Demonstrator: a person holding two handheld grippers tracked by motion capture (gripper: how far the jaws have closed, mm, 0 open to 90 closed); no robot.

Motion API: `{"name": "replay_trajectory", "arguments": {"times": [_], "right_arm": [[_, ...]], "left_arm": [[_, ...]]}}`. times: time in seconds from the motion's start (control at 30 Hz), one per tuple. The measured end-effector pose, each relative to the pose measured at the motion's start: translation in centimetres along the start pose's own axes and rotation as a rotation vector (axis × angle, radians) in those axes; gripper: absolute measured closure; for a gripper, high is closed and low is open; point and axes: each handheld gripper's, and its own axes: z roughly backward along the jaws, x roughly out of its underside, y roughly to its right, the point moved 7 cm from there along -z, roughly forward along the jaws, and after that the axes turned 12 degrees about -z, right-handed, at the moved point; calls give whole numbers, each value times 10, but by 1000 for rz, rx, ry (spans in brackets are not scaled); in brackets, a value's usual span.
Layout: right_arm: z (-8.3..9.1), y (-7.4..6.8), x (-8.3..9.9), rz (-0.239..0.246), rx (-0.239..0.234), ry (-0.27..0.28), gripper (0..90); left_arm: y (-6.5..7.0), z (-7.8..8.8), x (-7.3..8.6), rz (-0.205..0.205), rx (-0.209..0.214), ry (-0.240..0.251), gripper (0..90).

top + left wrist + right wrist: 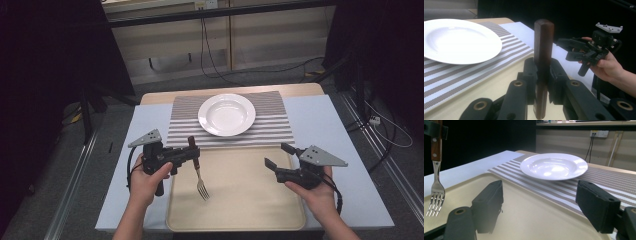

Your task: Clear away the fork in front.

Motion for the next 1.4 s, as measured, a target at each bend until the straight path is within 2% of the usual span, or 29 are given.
{"name": "replay_trajectory", "arguments": {"times": [0.47,0.67,0.8,0.87,0.97,1.1,1.27,1.4], "right_arm": [[11,13,6,-22,5,-29,138],[15,17,10,-52,28,-33,98],[18,19,7,-59,27,-15,96],[19,20,5,-55,29,-8,96],[20,22,7,-55,36,-14,96],[20,24,9,-66,42,-24,96],[20,22,10,-63,25,-31,97],[19,22,12,-69,21,-39,97]], "left_arm": [[-2,7,16,17,39,-68,788],[-5,11,18,26,43,-63,788],[-8,13,23,36,39,-58,789],[-9,12,27,59,45,-60,789],[-8,15,29,62,51,-63,790],[-15,20,34,52,9,-68,797],[-25,21,43,52,-26,-43,783],[-32,15,48,30,-57,-62,757]]}}
